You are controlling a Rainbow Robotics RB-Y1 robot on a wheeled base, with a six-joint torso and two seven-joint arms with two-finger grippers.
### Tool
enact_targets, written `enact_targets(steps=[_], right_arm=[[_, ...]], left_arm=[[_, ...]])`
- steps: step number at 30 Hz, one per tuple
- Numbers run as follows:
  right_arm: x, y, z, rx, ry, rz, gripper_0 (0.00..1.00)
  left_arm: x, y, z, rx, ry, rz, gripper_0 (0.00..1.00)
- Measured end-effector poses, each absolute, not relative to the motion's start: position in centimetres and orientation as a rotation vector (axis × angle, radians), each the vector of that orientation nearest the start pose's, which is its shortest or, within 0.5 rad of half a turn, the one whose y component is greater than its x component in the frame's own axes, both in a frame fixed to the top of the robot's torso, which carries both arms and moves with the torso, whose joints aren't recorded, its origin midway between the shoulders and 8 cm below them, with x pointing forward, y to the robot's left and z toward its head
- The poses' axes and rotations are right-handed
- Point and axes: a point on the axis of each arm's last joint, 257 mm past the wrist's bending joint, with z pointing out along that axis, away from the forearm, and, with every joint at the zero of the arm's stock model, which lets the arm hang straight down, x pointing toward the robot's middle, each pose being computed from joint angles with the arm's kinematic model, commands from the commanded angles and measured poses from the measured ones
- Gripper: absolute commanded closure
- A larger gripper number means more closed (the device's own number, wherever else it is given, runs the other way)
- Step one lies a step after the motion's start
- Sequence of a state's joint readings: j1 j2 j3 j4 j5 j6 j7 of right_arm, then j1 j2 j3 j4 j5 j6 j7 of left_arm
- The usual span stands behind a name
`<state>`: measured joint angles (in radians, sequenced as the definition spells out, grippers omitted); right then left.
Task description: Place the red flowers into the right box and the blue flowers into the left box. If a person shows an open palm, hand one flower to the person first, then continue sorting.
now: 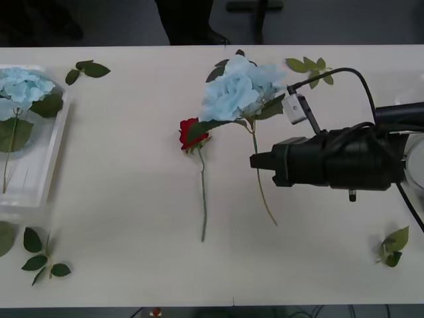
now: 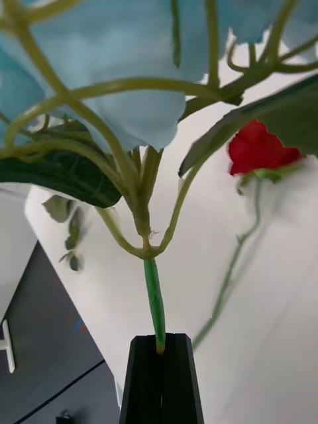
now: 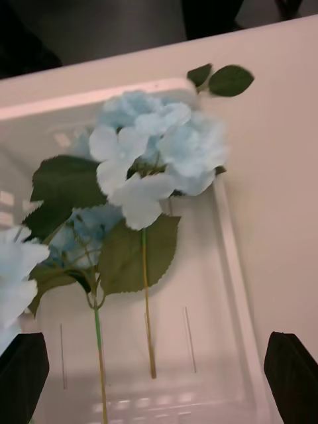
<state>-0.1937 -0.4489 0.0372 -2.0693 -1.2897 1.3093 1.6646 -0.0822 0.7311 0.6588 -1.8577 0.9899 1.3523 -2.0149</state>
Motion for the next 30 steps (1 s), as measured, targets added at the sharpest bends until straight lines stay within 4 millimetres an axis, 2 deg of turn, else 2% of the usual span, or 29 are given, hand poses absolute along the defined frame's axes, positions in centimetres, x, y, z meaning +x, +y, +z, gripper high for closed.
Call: enact_targets(steps=[1, 3, 5, 10, 14, 19, 24, 30], right_arm=[[39.0, -5.5, -14.2, -0.686, 2.079, 1.066, 1.00], [38.6, -4.7, -12.3, -0.729, 2.008, 1.146, 1.00], [38.7, -4.1, -10.5, -0.727, 1.953, 1.231, 1.00], [39.7, -3.1, -7.2, -0.707, 1.839, 1.351, 1.00], [39.8, -2.4, -5.2, -0.710, 1.789, 1.435, 1.00], [40.4, -2.3, -4.6, -0.710, 1.780, 1.447, 1.00], [40.5, -2.3, -4.6, -0.707, 1.782, 1.448, 1.00], [40.5, -2.3, -4.6, -0.707, 1.782, 1.448, 1.00]], left_arm=[[45.2, 47.8, -9.4, 0.268, 2.128, 0.068, 0.00], [45.4, 45.2, -8.2, 0.306, 2.092, 0.013, 0.00], [45.9, 42.1, -7.4, 0.292, 2.052, -0.113, 0.00], [46.4, 36.0, -7.4, 0.317, 2.012, -0.348, 0.00], [45.2, 30.8, -7.6, 0.386, 1.991, -0.559, 0.00], [42.9, 24.6, -7.3, 0.472, 1.909, -0.828, 0.00], [40.3, 19.2, -7.0, 0.628, 1.740, -1.006, 0.00], [38.5, 12.7, -8.0, 0.681, 1.633, -1.190, 0.00]])
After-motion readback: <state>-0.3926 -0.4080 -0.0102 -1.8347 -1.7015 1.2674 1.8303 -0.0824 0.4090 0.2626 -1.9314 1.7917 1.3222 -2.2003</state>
